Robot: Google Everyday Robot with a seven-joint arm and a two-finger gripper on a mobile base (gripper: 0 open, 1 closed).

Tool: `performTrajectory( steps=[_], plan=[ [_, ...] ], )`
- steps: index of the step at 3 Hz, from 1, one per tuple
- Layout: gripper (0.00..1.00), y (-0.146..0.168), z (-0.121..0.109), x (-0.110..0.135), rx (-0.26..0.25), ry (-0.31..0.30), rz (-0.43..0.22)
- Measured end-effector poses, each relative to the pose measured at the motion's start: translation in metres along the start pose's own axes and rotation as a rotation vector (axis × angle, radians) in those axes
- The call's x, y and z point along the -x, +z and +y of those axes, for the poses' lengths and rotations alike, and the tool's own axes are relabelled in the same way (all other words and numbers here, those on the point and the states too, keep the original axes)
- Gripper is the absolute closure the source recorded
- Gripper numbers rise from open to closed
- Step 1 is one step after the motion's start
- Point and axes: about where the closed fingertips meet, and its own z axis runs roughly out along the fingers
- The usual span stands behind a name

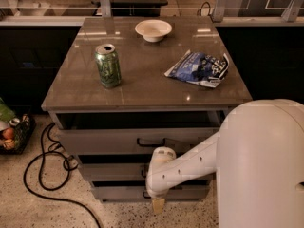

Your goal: Open middle drawer

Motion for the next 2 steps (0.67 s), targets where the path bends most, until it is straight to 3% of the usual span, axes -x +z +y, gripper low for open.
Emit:
performTrajectory(
  steps=[2],
  plan=[
    [0.72,0.0012,0.0015,-0.0001,0.004,-0.001,0.000]
  ],
)
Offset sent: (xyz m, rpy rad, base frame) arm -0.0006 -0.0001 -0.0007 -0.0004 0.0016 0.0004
